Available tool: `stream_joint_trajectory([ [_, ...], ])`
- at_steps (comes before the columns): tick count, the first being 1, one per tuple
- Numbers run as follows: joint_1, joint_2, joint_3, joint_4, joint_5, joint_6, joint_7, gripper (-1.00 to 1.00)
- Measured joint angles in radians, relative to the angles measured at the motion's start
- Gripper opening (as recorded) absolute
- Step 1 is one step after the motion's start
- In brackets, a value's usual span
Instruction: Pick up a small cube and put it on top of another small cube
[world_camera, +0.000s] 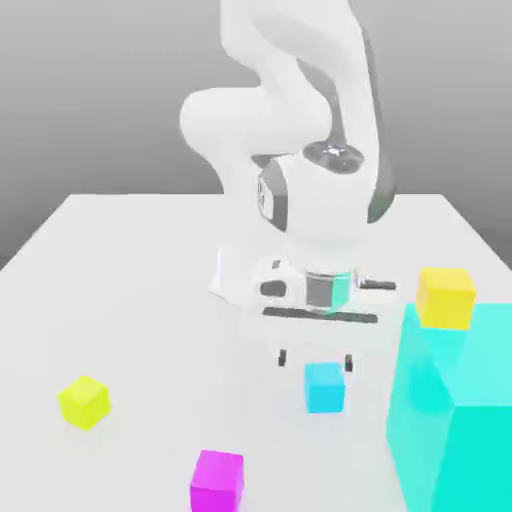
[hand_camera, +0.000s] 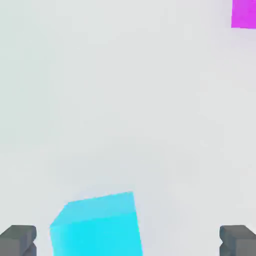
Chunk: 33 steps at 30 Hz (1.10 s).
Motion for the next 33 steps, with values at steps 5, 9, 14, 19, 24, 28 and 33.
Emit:
stream_joint_trajectory([
  [5, 0.030, 0.139, -0.064, 0.019, -0.108, 0.120, 0.051, 0.00],
  [9, 0.139, 0.270, -0.180, 0.040, -0.147, 0.230, 0.084, -1.00],
  [14, 0.139, 0.270, -0.180, 0.040, -0.149, 0.231, 0.087, -1.00],
  [19, 0.104, 0.195, -0.138, 0.028, -0.115, 0.169, 0.057, -1.00],
  [24, 0.104, 0.028, -0.106, -0.003, -0.014, 0.031, -0.012, -1.00],
  [28, 0.168, -0.023, -0.077, 0.000, 0.035, -0.013, 0.026, -1.00],
  [33, 0.237, -0.061, -0.035, 0.100, 0.082, -0.136, 0.022, -1.00],
])
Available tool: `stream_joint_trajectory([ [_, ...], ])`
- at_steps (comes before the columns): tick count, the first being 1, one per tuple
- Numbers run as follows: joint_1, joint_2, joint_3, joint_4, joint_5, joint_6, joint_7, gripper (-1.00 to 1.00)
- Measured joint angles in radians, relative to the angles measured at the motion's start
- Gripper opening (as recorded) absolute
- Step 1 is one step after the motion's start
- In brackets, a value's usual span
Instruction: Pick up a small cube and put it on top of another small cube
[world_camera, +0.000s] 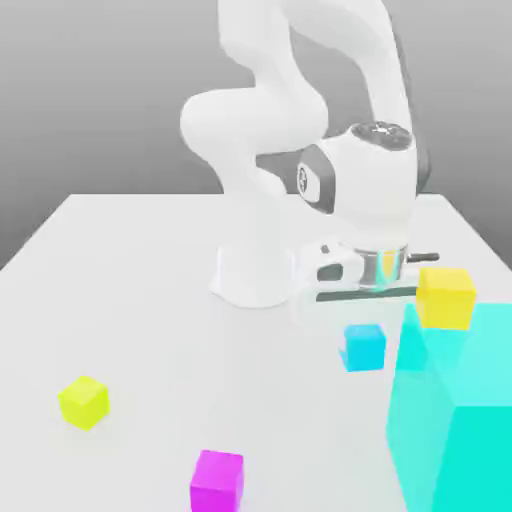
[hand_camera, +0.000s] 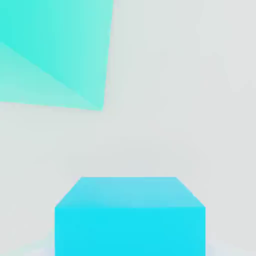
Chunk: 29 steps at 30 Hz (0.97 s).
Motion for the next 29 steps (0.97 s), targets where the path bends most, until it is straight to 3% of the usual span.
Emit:
stream_joint_trajectory([
  [10, 0.138, -0.078, 0.089, 0.238, 0.079, -0.297, -0.061, -1.00],
  [21, 0.056, -0.191, -0.061, 0.503, -0.049, -0.715, -0.477, -1.00],
  [25, 0.036, -0.149, -0.079, 0.439, -0.068, -0.613, -0.517, -1.00],
  [26, 0.032, -0.137, -0.076, 0.421, -0.068, -0.584, -0.519, 1.00],
  [29, 0.032, -0.137, -0.076, 0.421, -0.068, -0.584, -0.519, 1.00],
])
